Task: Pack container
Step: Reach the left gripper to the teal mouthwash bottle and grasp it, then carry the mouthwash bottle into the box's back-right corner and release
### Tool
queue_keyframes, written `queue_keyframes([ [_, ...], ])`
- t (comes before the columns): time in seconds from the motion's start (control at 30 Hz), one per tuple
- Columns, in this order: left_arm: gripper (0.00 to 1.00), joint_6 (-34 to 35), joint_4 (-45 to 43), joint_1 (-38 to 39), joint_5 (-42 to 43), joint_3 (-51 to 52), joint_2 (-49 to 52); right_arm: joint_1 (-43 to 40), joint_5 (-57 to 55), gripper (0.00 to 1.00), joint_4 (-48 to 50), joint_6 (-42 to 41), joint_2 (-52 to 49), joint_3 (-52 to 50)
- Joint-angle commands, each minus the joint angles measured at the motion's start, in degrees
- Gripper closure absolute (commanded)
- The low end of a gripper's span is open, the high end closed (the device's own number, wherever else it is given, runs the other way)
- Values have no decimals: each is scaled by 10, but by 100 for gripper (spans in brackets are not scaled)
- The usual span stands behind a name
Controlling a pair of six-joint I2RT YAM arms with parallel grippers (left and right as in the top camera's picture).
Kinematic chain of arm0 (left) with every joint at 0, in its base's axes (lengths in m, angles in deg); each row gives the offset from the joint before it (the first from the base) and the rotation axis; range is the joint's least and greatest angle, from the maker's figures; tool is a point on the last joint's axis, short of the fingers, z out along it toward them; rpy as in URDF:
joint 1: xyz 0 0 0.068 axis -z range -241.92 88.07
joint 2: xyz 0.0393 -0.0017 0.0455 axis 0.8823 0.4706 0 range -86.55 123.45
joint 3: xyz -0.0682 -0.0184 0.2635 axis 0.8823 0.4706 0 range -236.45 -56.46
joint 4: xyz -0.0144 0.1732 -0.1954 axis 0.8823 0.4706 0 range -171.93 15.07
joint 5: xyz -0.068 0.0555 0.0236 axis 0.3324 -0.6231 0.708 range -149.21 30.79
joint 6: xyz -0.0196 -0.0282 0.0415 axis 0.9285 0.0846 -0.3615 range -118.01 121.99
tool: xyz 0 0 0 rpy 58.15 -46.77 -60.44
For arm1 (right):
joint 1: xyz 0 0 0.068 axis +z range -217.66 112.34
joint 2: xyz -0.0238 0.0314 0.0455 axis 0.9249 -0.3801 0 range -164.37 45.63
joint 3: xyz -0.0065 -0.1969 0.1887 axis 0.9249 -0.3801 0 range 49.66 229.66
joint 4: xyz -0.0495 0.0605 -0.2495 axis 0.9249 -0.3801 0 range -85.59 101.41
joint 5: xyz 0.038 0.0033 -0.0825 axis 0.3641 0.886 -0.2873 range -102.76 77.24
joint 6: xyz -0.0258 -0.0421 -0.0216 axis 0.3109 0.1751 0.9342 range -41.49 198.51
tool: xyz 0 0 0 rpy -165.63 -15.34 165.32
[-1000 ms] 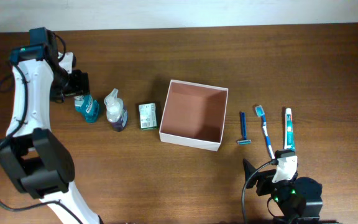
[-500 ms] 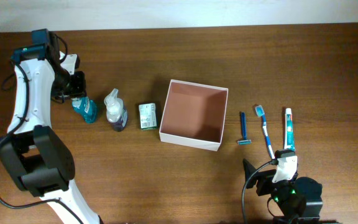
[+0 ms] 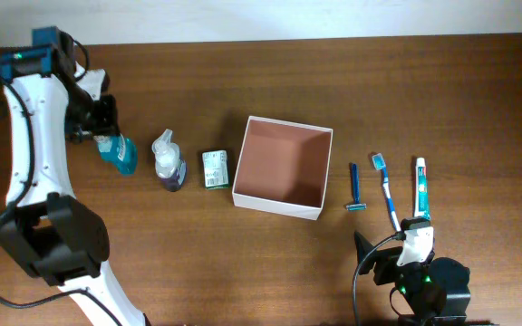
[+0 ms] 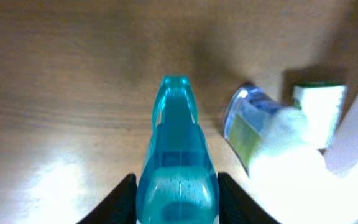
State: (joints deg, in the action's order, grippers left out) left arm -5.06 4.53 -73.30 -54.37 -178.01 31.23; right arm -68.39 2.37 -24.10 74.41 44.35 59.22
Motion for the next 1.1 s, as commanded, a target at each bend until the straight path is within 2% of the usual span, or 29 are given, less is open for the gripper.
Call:
queue_keyframes([
  [0.0, 99, 3, 35, 8, 17, -78, -32, -4, 5, 1, -1, 2, 4, -3],
  [0.1, 99, 8, 75, 29, 41, -144, -56, -4, 5, 1, 0, 2, 4, -3],
  [0.27, 99, 30, 102, 111, 48, -242, -106, -4, 5, 1, -1, 2, 4, -3],
  [0.47, 99, 70, 92, 249, 43, -259, -141, -4, 5, 1, -1, 2, 5, -3],
  [0.6, 99, 87, 65, 346, 36, -242, -115, -4, 5, 1, -1, 2, 4, -3],
  [0.73, 99, 95, 20, 411, 0, -207, -70, -4, 5, 1, -1, 2, 5, -3],
  [1.07, 99, 96, -106, 478, -3, -171, 97, -4, 5, 1, 0, 2, 4, -3],
])
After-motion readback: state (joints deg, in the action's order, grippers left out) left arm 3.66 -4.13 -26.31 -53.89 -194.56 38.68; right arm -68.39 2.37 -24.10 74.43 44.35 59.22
